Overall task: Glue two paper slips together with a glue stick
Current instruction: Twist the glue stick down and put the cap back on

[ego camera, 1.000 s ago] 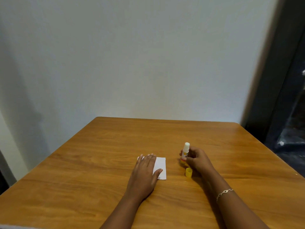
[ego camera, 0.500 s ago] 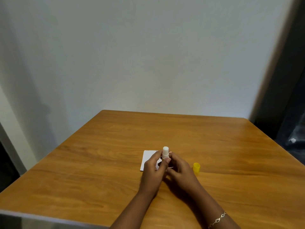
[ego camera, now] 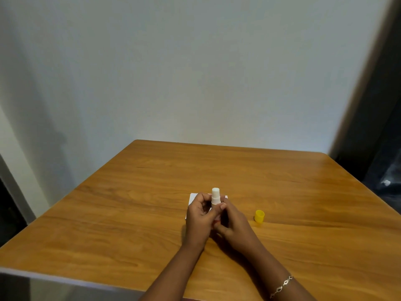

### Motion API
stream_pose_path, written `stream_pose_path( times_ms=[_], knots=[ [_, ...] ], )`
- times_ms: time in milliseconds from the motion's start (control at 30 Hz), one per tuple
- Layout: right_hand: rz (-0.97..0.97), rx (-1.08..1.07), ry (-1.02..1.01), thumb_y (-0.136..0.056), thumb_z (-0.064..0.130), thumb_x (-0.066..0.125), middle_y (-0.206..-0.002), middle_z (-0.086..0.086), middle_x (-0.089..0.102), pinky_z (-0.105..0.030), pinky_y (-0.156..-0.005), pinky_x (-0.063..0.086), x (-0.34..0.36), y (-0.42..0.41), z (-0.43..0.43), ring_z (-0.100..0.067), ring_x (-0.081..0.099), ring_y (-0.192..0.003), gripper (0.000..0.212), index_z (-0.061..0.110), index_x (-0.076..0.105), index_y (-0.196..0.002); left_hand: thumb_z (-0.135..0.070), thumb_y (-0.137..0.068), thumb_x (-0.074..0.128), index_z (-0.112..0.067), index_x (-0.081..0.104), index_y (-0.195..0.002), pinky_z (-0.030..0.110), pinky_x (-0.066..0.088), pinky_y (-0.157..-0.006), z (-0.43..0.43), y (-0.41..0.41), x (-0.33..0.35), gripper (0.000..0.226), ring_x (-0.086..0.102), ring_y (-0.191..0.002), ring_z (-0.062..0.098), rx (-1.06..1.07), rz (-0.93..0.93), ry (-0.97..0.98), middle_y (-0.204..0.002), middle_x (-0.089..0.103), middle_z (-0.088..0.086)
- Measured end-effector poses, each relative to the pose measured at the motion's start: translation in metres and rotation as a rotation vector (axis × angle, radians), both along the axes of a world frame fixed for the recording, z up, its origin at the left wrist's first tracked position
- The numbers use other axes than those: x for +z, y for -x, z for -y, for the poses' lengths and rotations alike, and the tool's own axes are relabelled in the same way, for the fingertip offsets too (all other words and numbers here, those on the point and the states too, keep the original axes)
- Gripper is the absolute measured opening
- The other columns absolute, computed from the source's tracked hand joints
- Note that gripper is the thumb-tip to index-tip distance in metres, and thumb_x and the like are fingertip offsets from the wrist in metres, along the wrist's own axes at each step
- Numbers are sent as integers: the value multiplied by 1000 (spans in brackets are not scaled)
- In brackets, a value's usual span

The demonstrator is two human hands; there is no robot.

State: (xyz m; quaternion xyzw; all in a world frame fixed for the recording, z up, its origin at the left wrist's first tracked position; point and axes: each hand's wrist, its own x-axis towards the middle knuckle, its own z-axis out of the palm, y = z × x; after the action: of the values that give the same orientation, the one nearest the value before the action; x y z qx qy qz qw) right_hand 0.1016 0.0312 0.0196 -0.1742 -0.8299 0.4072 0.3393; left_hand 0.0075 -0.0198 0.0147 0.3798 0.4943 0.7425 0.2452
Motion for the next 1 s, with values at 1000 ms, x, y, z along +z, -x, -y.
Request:
stream_pose_path(
  times_ms=[1000],
  knots=[
    [123,-86,-14,-76,12,69,-80,13,45,-14,-63,35,-9,-2,-14,-2,46,-76,12,15,61,-84,3,-83,55,6,60,-95,27,57,-71,7,1,9,13,67,-94,16,-103,36,-28,-96,73,0]
  ],
)
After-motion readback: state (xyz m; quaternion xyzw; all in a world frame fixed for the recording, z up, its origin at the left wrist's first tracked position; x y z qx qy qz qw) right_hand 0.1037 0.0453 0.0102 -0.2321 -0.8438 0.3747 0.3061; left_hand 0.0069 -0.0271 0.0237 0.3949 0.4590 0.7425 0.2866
